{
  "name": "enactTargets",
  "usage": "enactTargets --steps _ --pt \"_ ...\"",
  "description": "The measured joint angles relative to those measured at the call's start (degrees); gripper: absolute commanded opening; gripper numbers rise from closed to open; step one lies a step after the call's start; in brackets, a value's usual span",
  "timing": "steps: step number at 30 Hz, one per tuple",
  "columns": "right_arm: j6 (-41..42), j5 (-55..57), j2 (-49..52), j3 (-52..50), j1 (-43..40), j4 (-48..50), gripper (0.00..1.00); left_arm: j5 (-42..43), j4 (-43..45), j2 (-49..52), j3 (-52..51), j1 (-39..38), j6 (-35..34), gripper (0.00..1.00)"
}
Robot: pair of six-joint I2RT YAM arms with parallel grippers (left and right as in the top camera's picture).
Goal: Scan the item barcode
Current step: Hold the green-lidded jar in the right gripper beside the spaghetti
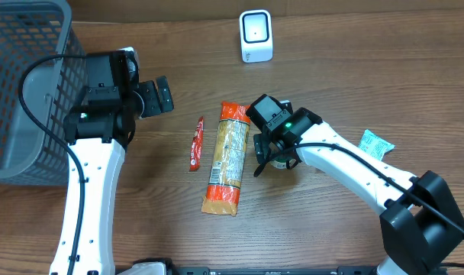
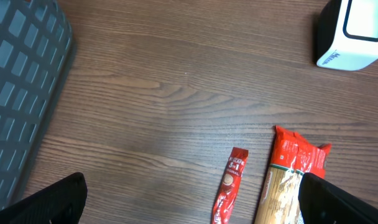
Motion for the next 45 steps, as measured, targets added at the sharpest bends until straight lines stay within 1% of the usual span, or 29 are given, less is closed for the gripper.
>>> enactTargets --steps 4,5,8,24,28,30,33,37,40,42,45 --pt "0.00 0.00 0.00 0.00 0.02 -0.20 0.91 0.00 -0.02 0.00 0.00 0.00 0.00 1.00" --pt "0.00 0.00 0.02 0.00 0.02 -0.24 0.95 0.00 -0.02 0.00 0.02 0.00 0.00 1.00" --pt "-0.04 -0.17 0.02 0.00 0.02 -0.22 1.00 0.00 0.00 0.00 0.02 0.00 0.00 1.00" --pt "-0.02 -1.25 0.02 0.00 0.00 -0.20 1.00 0.00 0.00 0.00 0.00 0.00 0.02 1.00" --pt "1.20 -1.27 0.00 0.00 0.02 -0.66 1.00 0.00 0.00 0.00 0.02 0.00 0.00 1.00" --pt "3.15 -1.25 0.00 0.00 0.02 -1.05 0.97 0.00 -0.02 0.00 0.00 0.00 0.00 1.00" --pt "8.00 -1.57 0.00 0.00 0.00 -1.16 0.83 0.00 -0.02 0.00 0.00 0.00 0.00 1.00" --pt "12.83 -2.23 0.00 0.00 0.02 -1.33 0.72 0.00 0.00 0.00 0.02 0.00 0.00 1.00" --pt "14.56 -2.62 0.00 0.00 0.00 -1.53 0.66 0.00 -0.02 0.00 0.00 0.00 0.00 1.00" --pt "15.37 -2.71 0.00 0.00 0.02 -1.70 0.59 0.00 0.00 0.00 0.02 0.00 0.00 1.00" --pt "15.56 -2.71 0.00 0.00 0.00 -1.75 0.54 0.00 0.00 0.00 0.00 0.00 0.00 1.00"
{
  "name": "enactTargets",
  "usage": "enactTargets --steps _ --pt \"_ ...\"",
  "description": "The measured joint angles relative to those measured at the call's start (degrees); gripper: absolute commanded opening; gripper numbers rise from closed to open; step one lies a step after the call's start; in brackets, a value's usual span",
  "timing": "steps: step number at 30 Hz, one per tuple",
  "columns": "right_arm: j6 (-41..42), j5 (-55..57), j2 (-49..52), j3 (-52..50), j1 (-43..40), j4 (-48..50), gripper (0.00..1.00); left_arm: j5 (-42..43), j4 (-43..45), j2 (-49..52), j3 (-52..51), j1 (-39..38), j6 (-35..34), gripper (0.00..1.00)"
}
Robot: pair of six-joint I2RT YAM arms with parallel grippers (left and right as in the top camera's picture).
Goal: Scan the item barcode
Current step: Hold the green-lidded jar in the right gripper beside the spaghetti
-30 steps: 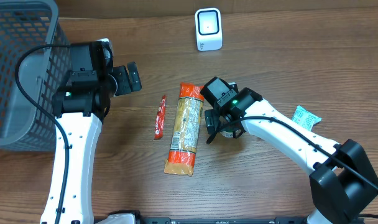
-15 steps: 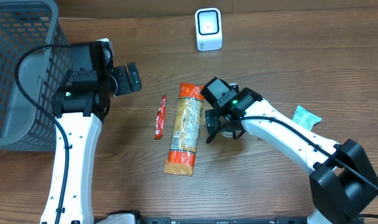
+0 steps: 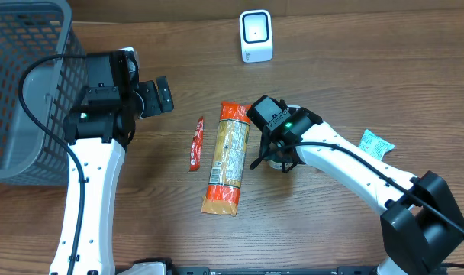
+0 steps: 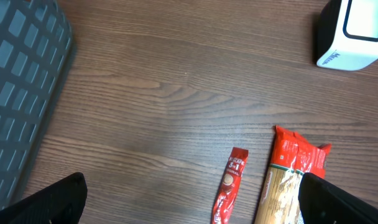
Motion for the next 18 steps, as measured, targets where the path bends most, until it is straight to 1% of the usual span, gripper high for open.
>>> enactTargets --steps 5,14,16,17,18 --pt "-2.67 0.00 0.00 0.00 0.00 0.44 0.54 0.00 0.00 0.00 0.00 0.00 0.00 1.00" --pt "-14.19 0.00 0.00 0.00 0.00 1.38 0.56 0.00 0.00 0.00 0.00 0.00 0.02 1.00" --pt "-15.43 -0.07 0.00 0.00 0.00 1.40 0.61 0.00 -0.02 0.00 0.02 0.00 0.00 1.00" --pt "-16.00 -0.04 0.00 0.00 0.00 1.42 0.70 0.00 -0.02 0.00 0.00 0.00 0.02 1.00" --pt "-16.35 -0.07 0.00 0.00 0.00 1.46 0.84 0.00 0.00 0.00 0.02 0.00 0.00 1.00"
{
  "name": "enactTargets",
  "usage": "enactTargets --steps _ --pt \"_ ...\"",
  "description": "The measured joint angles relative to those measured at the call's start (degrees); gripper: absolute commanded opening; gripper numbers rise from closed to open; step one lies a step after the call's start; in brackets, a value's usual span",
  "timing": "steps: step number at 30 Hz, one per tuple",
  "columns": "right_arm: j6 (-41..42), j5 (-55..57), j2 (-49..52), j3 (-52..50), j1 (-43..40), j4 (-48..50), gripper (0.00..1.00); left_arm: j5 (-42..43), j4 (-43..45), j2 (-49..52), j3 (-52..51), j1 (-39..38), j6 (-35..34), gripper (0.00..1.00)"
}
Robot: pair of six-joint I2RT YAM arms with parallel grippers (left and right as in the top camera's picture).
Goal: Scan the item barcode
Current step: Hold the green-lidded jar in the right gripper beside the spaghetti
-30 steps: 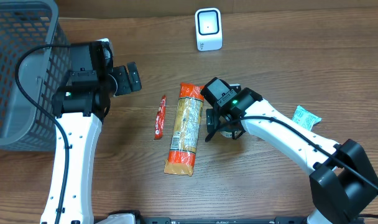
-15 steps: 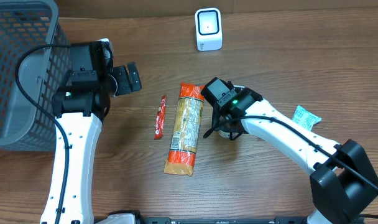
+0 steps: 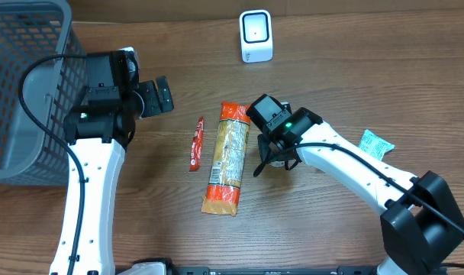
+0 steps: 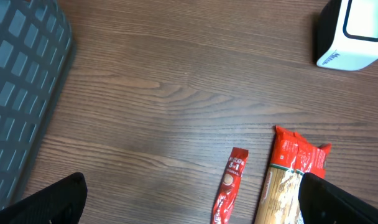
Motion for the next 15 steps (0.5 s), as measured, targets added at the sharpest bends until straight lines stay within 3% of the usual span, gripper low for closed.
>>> enactTargets --steps 1,2,15 --pt "-0.31 -0.07 0.00 0.00 0.00 -0.11 0.97 0.00 0.00 0.00 0.00 0.00 0.00 1.00" --pt "-0.87 -0.15 0.00 0.00 0.00 -0.33 1.00 0.00 0.00 0.00 0.00 0.00 0.00 1.00" --pt "0.66 -0.24 0.04 -0.11 0.00 -0.57 1.00 0.00 0.00 0.00 -0.02 0.00 0.00 1.00"
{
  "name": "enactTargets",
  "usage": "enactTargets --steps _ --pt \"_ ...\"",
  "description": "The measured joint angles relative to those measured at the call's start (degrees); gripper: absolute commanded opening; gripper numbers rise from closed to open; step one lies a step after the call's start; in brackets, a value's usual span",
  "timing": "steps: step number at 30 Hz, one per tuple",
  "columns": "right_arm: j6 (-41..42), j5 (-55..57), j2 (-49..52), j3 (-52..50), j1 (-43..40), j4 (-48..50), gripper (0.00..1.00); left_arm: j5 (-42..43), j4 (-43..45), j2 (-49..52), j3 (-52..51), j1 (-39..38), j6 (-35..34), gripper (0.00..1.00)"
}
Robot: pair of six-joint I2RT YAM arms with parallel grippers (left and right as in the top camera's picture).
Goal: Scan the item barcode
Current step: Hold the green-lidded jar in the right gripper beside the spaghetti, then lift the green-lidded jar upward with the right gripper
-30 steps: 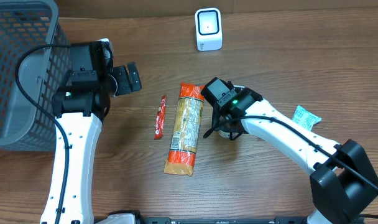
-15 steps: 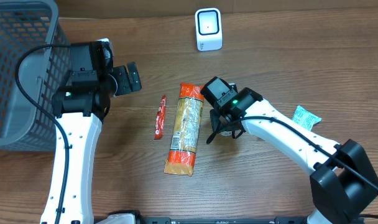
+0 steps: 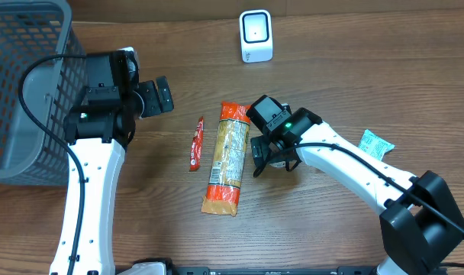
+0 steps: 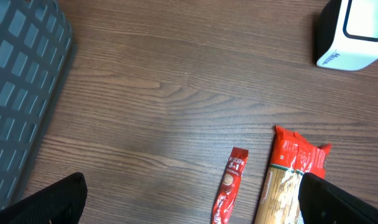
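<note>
A long orange-and-red pasta pack [image 3: 226, 156] lies lengthwise mid-table; in the left wrist view only its red top end [image 4: 296, 163] shows. My right gripper [image 3: 259, 159] points down right beside the pack's right edge. One dark finger [image 3: 256, 159] shows against that edge and the other is hidden under the wrist. The white scanner [image 3: 256, 36] stands at the back, and its corner shows in the left wrist view [image 4: 354, 32]. My left gripper [image 3: 157, 97] hovers open and empty left of the items, with its fingertips [image 4: 49, 200] wide apart.
A thin red coffee sachet [image 3: 195, 143] lies left of the pack and shows in the left wrist view [image 4: 229, 186]. A grey mesh basket [image 3: 18, 84] fills the left edge. A small teal-and-white sachet [image 3: 375, 143] lies at the right, behind the right arm.
The right gripper's visible finger has turned a little and sits closer against the pack's right edge. The pack, the sachet and the left arm are where they were.
The right gripper first stood beside the pack's right edge with a finger slanting down toward it. Then it sat slightly higher and further right, then lower again, and now it is against the edge. The pack has not shifted, and the left gripper stayed open and still.
</note>
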Motion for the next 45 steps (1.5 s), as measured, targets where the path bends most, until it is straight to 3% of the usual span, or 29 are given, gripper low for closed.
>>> enactTargets --steps 24,40,45 --pt "6.45 0.00 0.22 0.00 0.00 2.84 1.00 0.00 0.00 0.00 0.02 0.00 0.00 1.00" --pt "7.26 -0.02 7.37 0.00 0.00 4.02 1.00 0.00 0.00 0.00 0.02 0.00 0.02 1.00" --pt "7.37 -0.04 7.41 0.00 -0.11 4.00 0.96 0.00 0.00 0.00 0.00 0.00 0.00 1.00"
